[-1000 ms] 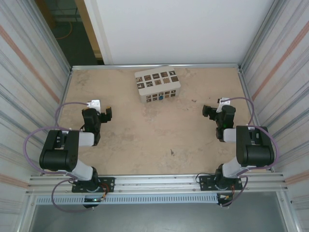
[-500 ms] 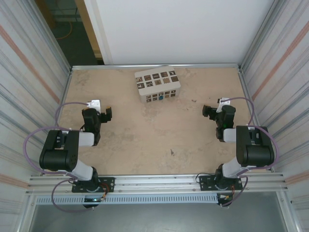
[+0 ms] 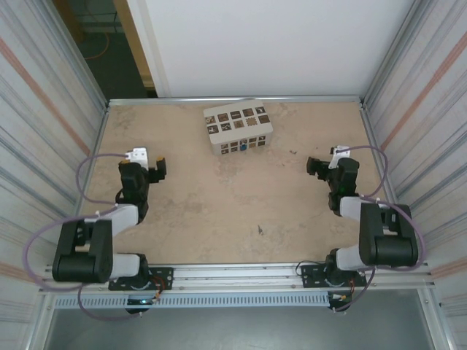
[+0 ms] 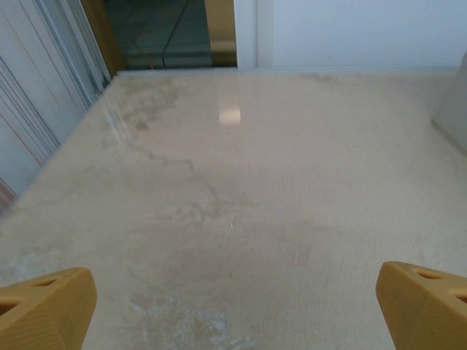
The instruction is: Unlock the padlock with the key
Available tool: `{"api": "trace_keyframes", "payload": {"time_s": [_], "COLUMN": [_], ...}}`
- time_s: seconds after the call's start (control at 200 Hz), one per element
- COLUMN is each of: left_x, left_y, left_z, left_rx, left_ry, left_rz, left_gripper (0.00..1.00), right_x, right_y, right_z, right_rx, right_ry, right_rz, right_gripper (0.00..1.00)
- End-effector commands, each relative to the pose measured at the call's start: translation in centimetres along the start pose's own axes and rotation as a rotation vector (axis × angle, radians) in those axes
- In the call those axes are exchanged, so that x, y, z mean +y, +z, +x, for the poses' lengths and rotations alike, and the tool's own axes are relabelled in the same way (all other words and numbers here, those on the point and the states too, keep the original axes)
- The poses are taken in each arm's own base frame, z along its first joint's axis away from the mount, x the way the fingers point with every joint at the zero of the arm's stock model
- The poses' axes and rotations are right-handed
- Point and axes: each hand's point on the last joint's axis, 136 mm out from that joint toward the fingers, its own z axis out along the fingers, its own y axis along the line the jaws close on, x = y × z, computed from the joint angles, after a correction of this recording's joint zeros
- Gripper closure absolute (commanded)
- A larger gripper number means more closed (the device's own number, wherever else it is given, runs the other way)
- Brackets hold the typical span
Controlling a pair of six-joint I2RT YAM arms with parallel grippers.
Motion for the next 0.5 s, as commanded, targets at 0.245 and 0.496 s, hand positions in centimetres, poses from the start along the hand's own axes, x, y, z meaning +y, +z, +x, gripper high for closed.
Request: {"api": "trace_keyframes", "payload": {"time_s": [0.245, 0.496], "left_x": [0.6, -3.3], "left_y": [-2.8, -0.8], "left_z": [-4.2, -4.8], "left_rx": [0.083, 0.272], "left_ry": [-0.219, -0.341], "left_rz": [-0.006, 0.155], "left_gripper": [0.01, 0.01], "right_x": [1.6, 9.3], "right_y": [-4.0, -3.0], "right_z": [-3.2, -5.7], "right_rx": [0.074, 0.205], "right_ry": [0.194, 0.382], "right_rz": [-0.051, -0.303], "right_gripper": [0.01, 0.01]}}
